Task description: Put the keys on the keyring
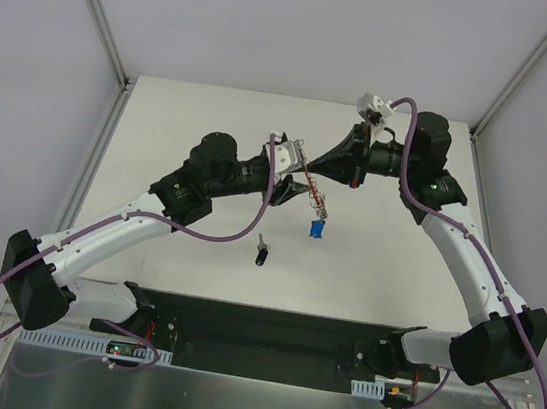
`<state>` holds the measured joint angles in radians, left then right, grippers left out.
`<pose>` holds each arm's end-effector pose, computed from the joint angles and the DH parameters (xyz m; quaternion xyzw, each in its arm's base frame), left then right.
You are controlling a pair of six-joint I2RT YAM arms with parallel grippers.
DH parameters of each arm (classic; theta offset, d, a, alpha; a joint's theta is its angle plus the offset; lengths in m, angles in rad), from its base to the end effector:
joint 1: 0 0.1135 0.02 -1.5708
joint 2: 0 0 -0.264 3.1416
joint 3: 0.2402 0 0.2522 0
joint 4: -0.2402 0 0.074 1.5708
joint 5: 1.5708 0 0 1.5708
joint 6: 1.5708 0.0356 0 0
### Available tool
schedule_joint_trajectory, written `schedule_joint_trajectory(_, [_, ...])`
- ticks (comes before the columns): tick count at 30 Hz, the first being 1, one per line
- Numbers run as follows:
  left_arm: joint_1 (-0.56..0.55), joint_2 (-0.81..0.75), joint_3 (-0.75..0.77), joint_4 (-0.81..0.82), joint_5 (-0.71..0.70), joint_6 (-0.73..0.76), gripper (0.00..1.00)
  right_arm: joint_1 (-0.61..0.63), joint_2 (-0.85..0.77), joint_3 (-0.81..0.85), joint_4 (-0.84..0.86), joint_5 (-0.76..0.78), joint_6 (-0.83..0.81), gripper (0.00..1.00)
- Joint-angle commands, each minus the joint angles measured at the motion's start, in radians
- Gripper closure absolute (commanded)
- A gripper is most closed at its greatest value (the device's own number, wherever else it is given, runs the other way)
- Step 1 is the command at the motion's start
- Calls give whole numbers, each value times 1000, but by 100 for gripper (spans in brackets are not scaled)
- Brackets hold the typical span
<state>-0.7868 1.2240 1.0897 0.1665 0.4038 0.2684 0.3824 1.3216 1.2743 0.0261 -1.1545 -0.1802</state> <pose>0.1933 -0.2136 0.3919 0.4676 0.5163 -0.3152 0.6445 0.2576 0.1387 0.4158 -0.5330 0.4693 0.4471 0.5439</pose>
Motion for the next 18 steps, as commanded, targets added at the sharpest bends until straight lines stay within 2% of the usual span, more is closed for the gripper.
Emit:
schedule_joint_trajectory(1, [10, -26, -39, 99, -10, -142, 57, 6, -4, 14, 58, -7, 5, 99])
schedule_joint_trajectory(7, [118, -46, -112, 206, 141, -424, 52, 7, -5, 13, 57, -2, 5, 99])
schedule_joint_trajectory(12, [136, -78, -163, 269, 171, -488, 47, 7, -7, 13, 57, 1, 5, 99])
schedule_joint_trajectory(18, [152, -77, -206, 404, 220, -644, 46, 12, -5, 13, 55, 13, 5, 99])
